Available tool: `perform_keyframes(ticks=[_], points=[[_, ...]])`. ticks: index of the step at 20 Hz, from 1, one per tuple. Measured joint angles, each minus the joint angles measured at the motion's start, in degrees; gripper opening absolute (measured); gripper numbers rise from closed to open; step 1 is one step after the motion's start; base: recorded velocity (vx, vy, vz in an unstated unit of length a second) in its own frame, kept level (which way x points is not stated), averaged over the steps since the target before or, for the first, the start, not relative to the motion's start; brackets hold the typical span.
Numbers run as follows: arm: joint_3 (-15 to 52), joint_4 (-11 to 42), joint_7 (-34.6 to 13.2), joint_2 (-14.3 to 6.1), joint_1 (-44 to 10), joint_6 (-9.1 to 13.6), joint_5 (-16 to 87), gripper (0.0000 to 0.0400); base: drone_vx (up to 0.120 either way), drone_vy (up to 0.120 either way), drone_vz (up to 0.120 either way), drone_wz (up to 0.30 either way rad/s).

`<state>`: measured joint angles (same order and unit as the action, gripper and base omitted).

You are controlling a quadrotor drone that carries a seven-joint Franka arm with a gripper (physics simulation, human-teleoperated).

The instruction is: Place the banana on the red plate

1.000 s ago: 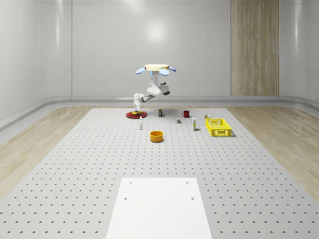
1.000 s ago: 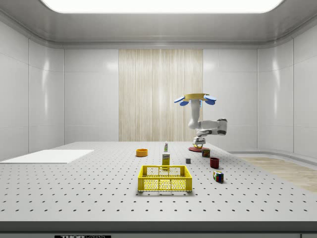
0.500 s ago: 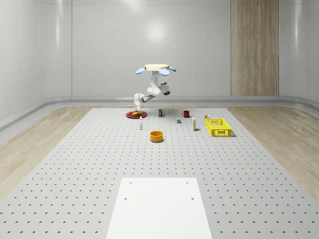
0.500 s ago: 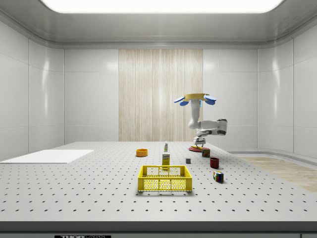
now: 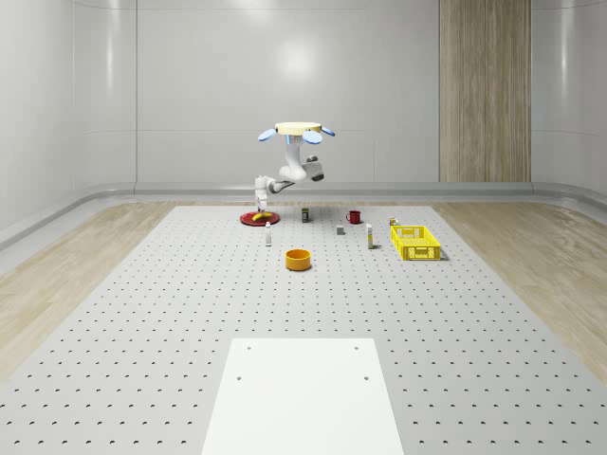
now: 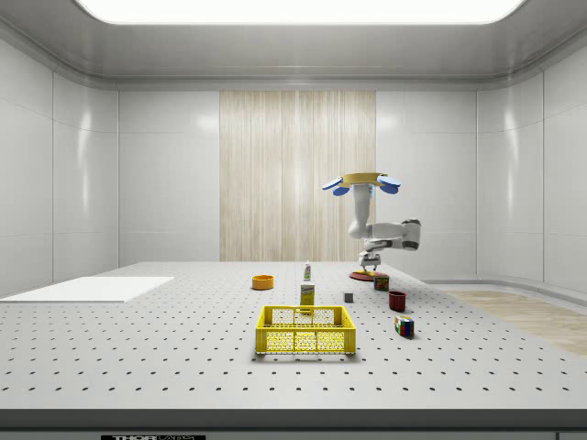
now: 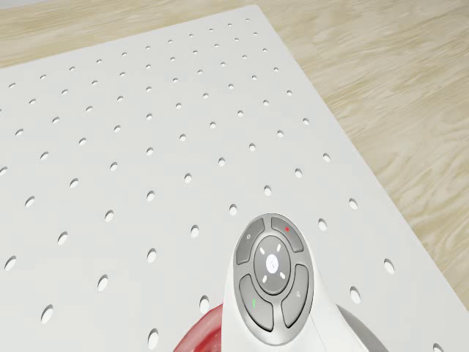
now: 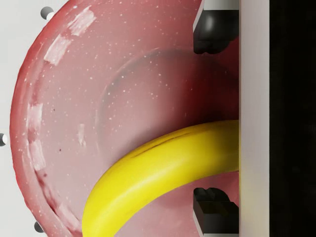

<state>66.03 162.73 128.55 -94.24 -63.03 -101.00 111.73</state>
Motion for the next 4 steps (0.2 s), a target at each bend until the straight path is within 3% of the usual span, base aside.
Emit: perform_keyframes(ticks=[4], points=[[1.18, 0.48, 0.16, 0.06, 0.49, 0.55, -1.05, 0.04, 0.0, 0.0, 0.0, 0.0]])
